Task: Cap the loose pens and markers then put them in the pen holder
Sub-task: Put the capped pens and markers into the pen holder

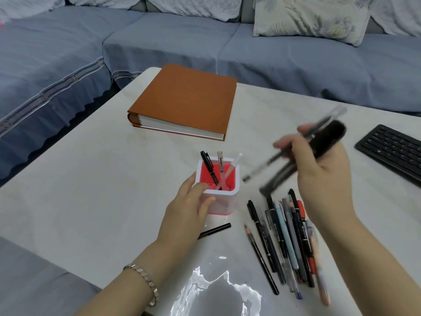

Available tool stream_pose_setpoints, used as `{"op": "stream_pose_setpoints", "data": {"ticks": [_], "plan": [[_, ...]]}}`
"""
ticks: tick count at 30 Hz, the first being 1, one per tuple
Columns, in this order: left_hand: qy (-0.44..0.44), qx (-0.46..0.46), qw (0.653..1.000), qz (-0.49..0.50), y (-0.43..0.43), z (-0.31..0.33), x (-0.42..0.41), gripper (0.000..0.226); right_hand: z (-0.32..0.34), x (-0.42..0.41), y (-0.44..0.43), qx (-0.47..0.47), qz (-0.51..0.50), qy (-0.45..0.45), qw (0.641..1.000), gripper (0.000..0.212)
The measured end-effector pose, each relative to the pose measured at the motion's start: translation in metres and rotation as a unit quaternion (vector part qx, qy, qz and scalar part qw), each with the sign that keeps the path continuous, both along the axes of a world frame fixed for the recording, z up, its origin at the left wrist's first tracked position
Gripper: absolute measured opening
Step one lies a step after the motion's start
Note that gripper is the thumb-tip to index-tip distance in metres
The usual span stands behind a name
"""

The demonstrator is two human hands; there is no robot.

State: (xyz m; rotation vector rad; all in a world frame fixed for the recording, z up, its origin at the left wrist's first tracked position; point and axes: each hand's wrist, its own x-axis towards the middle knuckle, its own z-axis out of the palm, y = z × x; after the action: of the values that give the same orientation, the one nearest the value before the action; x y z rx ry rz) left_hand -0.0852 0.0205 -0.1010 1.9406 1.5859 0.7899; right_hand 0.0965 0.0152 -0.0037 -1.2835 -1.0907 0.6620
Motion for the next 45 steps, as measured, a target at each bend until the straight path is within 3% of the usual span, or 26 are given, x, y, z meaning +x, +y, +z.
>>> {"op": "stream_pose_setpoints", "data": {"ticks": [4, 7, 13, 16, 19, 22, 24, 31, 37, 41, 45], "plan": [[-0.008, 0.001, 1.000, 0.004, -0.001, 0.001, 0.002, 0.015, -0.009, -0.035, 0.024, 0.045, 0.036, 0.105, 0.993, 0.021], [-0.007, 0.003, 1.000, 0.011, 0.000, -0.001, 0.001, 0.018, -0.034, -0.054, 0.029, -0.014, 0.071, 0.059, 0.996, 0.019], [-0.007, 0.012, 0.999, -0.035, -0.002, -0.001, 0.013, 0.017, -0.051, -0.039, 0.016, -0.043, 0.088, -0.079, 0.992, 0.047], [-0.015, 0.003, 0.999, -0.047, -0.002, -0.002, 0.027, 0.017, -0.053, -0.009, -0.002, -0.039, 0.056, -0.152, 0.986, 0.032], [-0.013, 0.010, 0.999, -0.049, -0.002, -0.004, 0.034, 0.017, -0.071, 0.035, -0.020, -0.114, -0.041, -0.313, 0.942, 0.014], [-0.013, 0.016, 0.999, -0.048, -0.003, -0.005, 0.035, 0.016, -0.096, 0.066, -0.034, -0.368, -0.036, -0.384, 0.846, 0.037], [-0.012, 0.023, 0.998, -0.050, -0.003, -0.005, 0.035, 0.016, -0.107, 0.071, -0.038, -0.461, -0.007, -0.392, 0.796, 0.042], [-0.009, 0.025, 0.999, -0.045, -0.003, -0.004, 0.035, 0.016, -0.117, 0.082, -0.034, -0.453, 0.011, -0.323, 0.831, 0.017], [-0.004, 0.034, 0.998, -0.045, -0.003, -0.004, 0.036, 0.015, -0.124, 0.093, -0.043, -0.371, -0.022, -0.304, 0.877, 0.033], [-0.002, 0.034, 0.998, -0.045, -0.002, -0.005, 0.035, 0.015, -0.104, 0.090, -0.040, -0.263, -0.041, -0.242, 0.933, 0.017], [-0.006, 0.037, 0.998, -0.049, -0.002, -0.006, 0.036, 0.016, -0.058, 0.067, -0.026, -0.069, -0.022, -0.055, 0.996, 0.020]]}}
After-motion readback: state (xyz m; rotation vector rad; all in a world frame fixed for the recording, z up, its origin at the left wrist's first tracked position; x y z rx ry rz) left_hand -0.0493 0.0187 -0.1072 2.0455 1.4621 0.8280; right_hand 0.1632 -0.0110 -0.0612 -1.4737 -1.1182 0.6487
